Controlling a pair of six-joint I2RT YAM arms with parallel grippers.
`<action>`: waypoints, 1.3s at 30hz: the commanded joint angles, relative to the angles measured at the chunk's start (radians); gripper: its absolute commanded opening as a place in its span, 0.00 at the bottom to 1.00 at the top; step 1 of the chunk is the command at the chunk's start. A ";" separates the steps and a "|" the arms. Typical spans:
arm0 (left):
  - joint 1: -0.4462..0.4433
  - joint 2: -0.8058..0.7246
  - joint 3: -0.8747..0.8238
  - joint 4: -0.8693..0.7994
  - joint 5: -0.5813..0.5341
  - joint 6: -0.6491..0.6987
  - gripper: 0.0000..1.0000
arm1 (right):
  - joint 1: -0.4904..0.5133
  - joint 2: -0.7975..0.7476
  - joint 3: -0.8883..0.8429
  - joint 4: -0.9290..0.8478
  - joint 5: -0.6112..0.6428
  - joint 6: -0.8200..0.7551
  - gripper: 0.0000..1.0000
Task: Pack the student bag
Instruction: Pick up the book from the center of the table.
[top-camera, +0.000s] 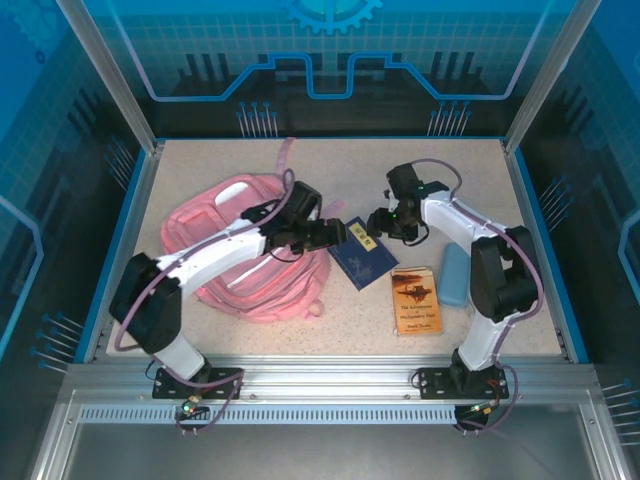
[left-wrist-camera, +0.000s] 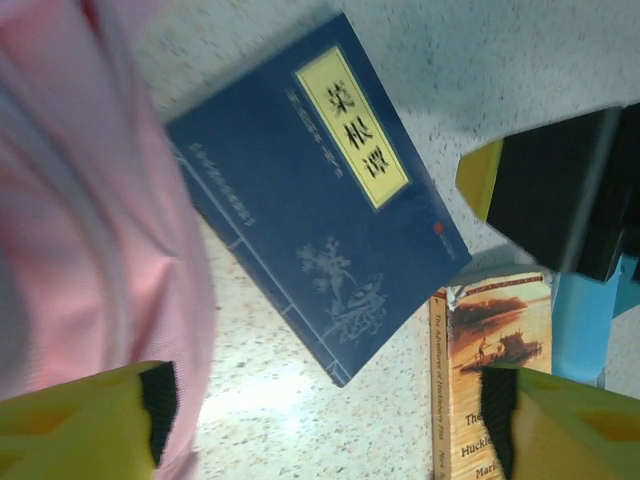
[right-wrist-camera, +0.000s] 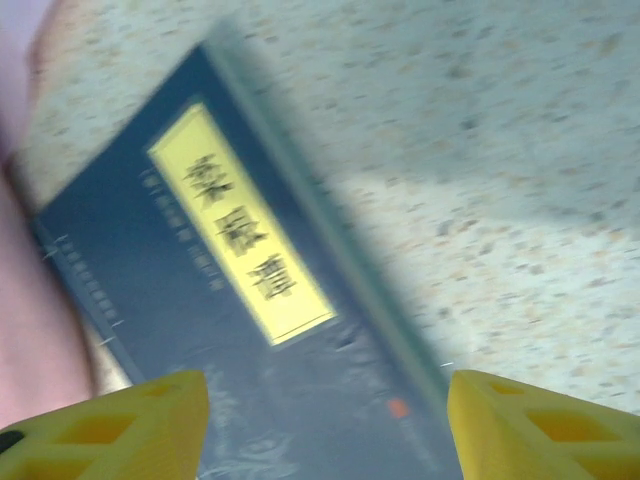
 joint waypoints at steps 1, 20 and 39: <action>-0.042 0.087 0.060 0.013 -0.006 -0.093 0.75 | -0.014 0.093 0.055 -0.081 0.007 -0.098 0.65; -0.168 0.319 0.062 0.043 -0.154 -0.190 0.39 | 0.023 0.218 0.109 -0.130 -0.061 -0.175 0.51; -0.170 0.447 0.135 -0.071 -0.202 -0.147 0.29 | 0.068 0.107 0.080 -0.179 -0.121 -0.178 0.19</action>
